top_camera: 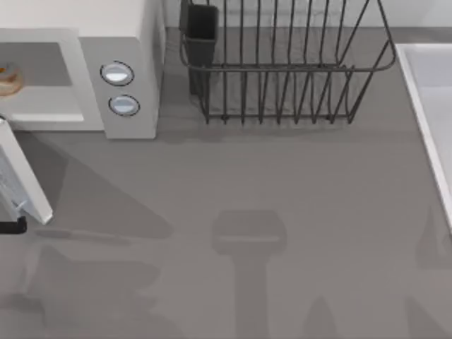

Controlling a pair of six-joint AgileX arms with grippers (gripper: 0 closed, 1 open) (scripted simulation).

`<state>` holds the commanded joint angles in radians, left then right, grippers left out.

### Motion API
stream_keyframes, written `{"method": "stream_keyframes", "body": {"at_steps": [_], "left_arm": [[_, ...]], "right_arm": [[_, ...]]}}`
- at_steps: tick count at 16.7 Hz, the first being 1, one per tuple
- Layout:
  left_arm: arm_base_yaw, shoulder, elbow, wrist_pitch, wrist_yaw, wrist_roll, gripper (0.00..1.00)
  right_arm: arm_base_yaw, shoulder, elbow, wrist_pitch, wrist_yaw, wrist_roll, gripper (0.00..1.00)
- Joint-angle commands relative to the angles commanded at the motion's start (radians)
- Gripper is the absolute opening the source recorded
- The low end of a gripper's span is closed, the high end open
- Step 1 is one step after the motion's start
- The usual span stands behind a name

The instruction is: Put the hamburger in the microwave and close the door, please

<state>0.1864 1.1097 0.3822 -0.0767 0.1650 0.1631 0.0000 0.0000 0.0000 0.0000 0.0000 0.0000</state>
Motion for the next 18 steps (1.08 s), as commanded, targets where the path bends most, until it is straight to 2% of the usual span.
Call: {"method": "stream_keyframes", "body": {"at_steps": [4, 10, 18], "left_arm": [[-0.112, -0.051, -0.038, 0.001, -0.089, -0.1, 0.0], [-0.111, -0.032, -0.024, 0.008, -0.088, -0.102, 0.0], [-0.138, 0.332, 0.193, 0.156, -0.104, -0.116, 0.0]], "right_arm": [[0.0, 0.0, 0.0, 0.0, 0.0, 0.0, 1.0], [0.0, 0.0, 0.0, 0.0, 0.0, 0.0, 1.0], [0.0, 0.0, 0.0, 0.0, 0.0, 0.0, 1.0]]}}
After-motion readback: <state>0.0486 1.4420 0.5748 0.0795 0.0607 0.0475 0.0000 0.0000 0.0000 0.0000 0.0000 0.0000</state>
